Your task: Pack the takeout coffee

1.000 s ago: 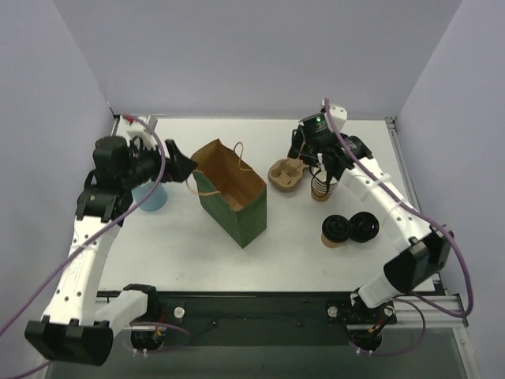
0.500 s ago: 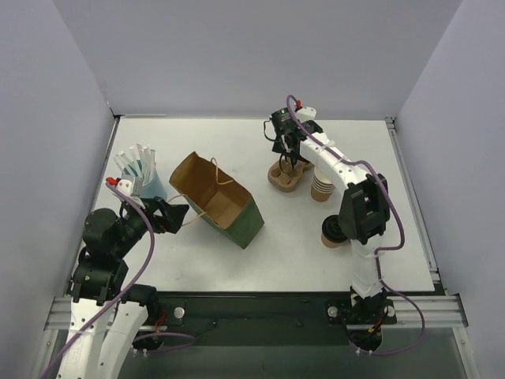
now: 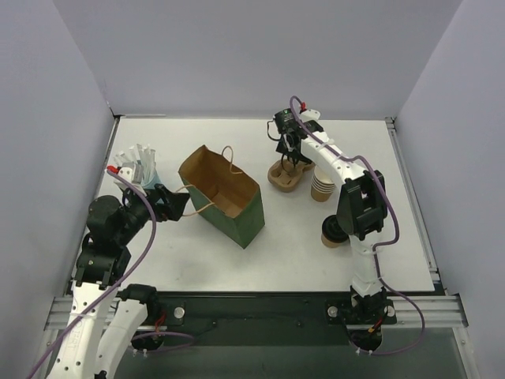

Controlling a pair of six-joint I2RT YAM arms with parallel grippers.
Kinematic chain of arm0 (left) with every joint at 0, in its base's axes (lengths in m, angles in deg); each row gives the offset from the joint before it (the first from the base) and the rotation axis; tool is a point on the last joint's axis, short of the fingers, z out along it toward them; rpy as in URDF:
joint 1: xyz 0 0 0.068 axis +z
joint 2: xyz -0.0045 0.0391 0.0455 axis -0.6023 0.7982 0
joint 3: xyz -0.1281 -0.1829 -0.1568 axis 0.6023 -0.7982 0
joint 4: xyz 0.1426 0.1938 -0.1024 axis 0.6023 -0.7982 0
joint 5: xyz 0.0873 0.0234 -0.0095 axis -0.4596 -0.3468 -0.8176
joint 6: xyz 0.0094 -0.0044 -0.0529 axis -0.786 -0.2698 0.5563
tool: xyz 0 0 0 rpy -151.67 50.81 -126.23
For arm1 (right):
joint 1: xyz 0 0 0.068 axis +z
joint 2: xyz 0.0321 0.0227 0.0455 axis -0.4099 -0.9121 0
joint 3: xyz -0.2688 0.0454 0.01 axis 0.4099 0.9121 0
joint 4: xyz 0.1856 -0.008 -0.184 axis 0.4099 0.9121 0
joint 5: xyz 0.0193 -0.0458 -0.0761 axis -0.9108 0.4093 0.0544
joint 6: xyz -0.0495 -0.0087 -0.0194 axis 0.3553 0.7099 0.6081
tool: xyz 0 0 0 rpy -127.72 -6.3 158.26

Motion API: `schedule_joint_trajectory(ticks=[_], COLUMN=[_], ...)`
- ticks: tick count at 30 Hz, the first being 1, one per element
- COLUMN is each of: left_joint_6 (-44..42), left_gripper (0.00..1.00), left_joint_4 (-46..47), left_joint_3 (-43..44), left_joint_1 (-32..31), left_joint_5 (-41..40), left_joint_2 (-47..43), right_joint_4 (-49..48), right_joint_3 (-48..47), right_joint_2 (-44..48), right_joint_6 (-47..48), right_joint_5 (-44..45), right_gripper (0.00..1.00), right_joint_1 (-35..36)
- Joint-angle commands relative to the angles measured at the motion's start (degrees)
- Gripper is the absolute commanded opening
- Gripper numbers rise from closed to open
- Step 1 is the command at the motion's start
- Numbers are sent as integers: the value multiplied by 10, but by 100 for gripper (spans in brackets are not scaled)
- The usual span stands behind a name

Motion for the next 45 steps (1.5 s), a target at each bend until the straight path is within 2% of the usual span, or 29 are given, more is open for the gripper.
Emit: schedule_joint_trajectory(ticks=[1, 11, 19, 26, 36, 45], left_joint_6=[24, 39, 5, 3, -18, -30], left_gripper=[97, 97, 97, 97, 97, 97], left_joint_4=[66, 52, -34, -27, -48, -58], left_joint_3=[33, 72, 130, 128, 109, 58], left_joint_1=[-1, -1, -1, -1, -1, -1], left_joint_5=[16, -5, -44, -36, -72, -110], left_joint_2=[5, 10, 46, 46, 35, 4], right_joint_4=[4, -4, -19, -22, -22, -24], right_joint_3=[-19, 11, 12, 14, 17, 19], right_joint_2=[5, 4, -11, -18, -27, -36], right_joint_6=[-16, -43, -42, -42, -53, -56], right_joint_5=[21, -10, -32, -35, -38, -49], right_gripper=[65, 54, 48, 48, 48, 47], right_joint_1=[-9, -30, -29, -28, -23, -21])
